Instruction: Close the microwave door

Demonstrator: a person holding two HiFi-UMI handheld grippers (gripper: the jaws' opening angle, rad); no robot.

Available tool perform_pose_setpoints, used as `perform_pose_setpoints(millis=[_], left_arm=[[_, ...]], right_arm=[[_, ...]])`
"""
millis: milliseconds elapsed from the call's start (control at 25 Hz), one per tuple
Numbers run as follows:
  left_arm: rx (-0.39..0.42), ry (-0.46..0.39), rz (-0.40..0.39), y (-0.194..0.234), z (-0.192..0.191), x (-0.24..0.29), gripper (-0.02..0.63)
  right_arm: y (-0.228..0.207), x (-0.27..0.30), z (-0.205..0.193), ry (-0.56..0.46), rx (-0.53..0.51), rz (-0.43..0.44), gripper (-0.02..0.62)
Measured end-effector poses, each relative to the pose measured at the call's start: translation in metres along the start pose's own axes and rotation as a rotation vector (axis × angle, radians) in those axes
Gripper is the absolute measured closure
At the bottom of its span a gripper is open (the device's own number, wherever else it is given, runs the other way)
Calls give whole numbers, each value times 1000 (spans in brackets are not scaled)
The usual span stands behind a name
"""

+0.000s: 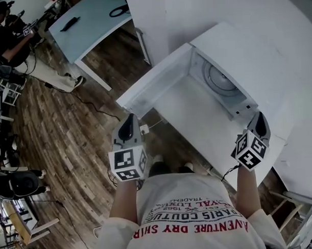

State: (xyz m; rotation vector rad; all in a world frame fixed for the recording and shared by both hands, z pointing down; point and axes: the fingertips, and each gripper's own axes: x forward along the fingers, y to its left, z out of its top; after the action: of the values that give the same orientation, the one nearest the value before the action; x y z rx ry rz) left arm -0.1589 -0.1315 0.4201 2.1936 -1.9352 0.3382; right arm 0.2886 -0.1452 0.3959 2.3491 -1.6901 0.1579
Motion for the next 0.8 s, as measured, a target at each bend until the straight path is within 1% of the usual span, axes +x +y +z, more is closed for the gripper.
perform_pose_setpoints(millis=[160, 280, 480, 680, 800], left_arm=[[-7, -16, 64, 51, -1, 2, 601], [6, -7, 79, 80, -2, 9, 601], [22, 15, 40, 100, -3, 34, 601], [12, 57, -27, 98, -6, 59, 601], [10, 72, -45, 97, -7, 65, 601]], right_arm=[[1, -3, -1, -3, 13, -38, 583], [1, -5, -1, 6, 36, -58, 583], [1, -4, -2, 16, 79, -96, 583], [0, -6, 0, 19, 94, -112, 583], [0, -7, 2, 19, 100, -131, 583]])
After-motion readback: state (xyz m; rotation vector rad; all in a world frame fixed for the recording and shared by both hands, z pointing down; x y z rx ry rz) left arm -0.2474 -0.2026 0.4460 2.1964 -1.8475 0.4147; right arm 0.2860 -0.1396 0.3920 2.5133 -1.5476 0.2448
